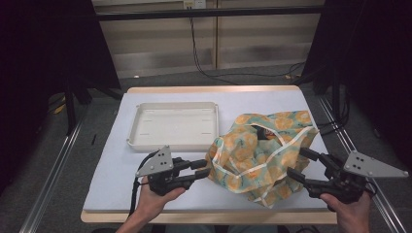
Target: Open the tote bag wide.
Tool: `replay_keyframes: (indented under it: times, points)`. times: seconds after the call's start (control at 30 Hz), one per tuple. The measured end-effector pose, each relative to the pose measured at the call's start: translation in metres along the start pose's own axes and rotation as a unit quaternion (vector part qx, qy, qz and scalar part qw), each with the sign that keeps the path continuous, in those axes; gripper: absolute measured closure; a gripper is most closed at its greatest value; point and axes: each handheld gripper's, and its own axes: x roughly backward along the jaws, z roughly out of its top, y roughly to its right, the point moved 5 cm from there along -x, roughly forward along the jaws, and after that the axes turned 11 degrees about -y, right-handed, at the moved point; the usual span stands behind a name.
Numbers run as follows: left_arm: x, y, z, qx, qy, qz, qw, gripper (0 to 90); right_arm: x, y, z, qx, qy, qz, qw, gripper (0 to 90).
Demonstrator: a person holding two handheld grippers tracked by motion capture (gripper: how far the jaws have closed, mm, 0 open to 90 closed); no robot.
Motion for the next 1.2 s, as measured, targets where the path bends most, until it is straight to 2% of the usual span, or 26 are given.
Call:
replay_keyframes:
  times: [0.1,0.13,0.17,0.2,0.23,0.27,0.37,0.4,0.43,0.5,0.53,0.6,0.7,0.73,0.77,0.8,0.93,1.03,1.07,1.13,1.2]
  points:
    - [-0.009,0.006,0.011,-0.012,-0.001,-0.014,0.9998,65.8,-0.006,0.003,-0.001,-0.002,-0.004,0.015,0.9999,36.9]
    - [-0.013,0.008,0.014,-0.017,0.008,-0.02,0.9996,64.9,-0.008,0.003,-0.001,-0.001,-0.005,0.021,0.9998,40.3]
    - [-0.015,0.009,0.017,-0.018,0.005,-0.017,0.9997,63.8,-0.01,0.003,-0.001,0.004,-0.006,0.022,0.9997,46.7]
    - [-0.018,0.01,0.02,-0.02,0.01,-0.026,0.9994,62.5,-0.011,0.001,0.0,0.007,-0.009,0.029,0.9995,53.5]
    - [-0.021,0.01,0.023,-0.022,0.008,-0.022,0.9995,61.3,-0.013,-0.001,0.001,0.012,-0.009,0.043,0.9989,57.3]
    - [-0.025,0.011,0.025,-0.022,0.007,-0.026,0.9994,58.5,-0.015,-0.003,0.002,0.017,-0.01,0.045,0.9988,64.2]
    - [-0.032,0.01,0.029,-0.021,0.001,-0.018,0.9996,50.6,-0.017,-0.006,0.01,0.026,-0.003,0.061,0.9978,79.4]
    - [-0.035,0.011,0.031,-0.023,0.007,-0.031,0.9993,50.3,-0.018,-0.007,0.013,0.027,-0.002,0.063,0.9977,83.1]
    - [-0.038,0.011,0.031,-0.025,0.004,-0.03,0.9992,49.0,-0.018,-0.007,0.016,0.028,-0.001,0.061,0.9978,85.8]
    - [-0.043,0.012,0.032,-0.03,-0.008,-0.028,0.9991,46.3,-0.019,-0.007,0.024,0.028,0.007,0.065,0.9975,88.7]
    - [-0.047,0.014,0.033,-0.03,-0.002,-0.04,0.9988,45.7,-0.02,-0.006,0.027,0.029,0.008,0.062,0.9976,88.9]
    - [-0.052,0.017,0.034,-0.035,-0.007,-0.048,0.9982,43.3,-0.022,-0.005,0.034,0.027,0.012,0.065,0.9975,89.2]
    - [-0.059,0.019,0.033,-0.044,-0.019,-0.054,0.9974,40.2,-0.026,-0.003,0.044,0.026,0.018,0.059,0.9977,89.2]
    - [-0.062,0.02,0.033,-0.045,-0.021,-0.048,0.9976,38.9,-0.027,-0.002,0.047,0.027,0.019,0.058,0.9978,89.2]
    - [-0.064,0.022,0.033,-0.048,-0.021,-0.058,0.9969,36.2,-0.028,-0.001,0.05,0.026,0.022,0.055,0.9979,89.2]
    - [-0.066,0.023,0.032,-0.052,-0.026,-0.06,0.9965,34.7,-0.028,0.0,0.054,0.027,0.022,0.051,0.9981,89.2]
    - [-0.068,0.022,0.031,-0.059,-0.035,-0.041,0.9968,31.6,-0.029,0.004,0.066,0.027,0.031,0.044,0.9982,89.4]
    - [-0.067,0.015,0.03,-0.064,-0.039,-0.015,0.9971,35.8,-0.028,0.005,0.072,0.031,0.032,0.039,0.9982,89.6]
    - [-0.066,0.014,0.029,-0.062,-0.04,-0.015,0.9972,39.8,-0.027,0.005,0.072,0.028,0.033,0.038,0.9983,89.6]
    - [-0.064,0.012,0.026,-0.07,-0.049,-0.014,0.9962,56.5,-0.025,0.008,0.073,0.025,0.037,0.032,0.9985,89.6]
    - [-0.062,0.012,0.026,-0.069,-0.044,-0.031,0.9962,76.9,-0.024,0.013,0.073,0.019,0.039,0.029,0.9986,89.5]
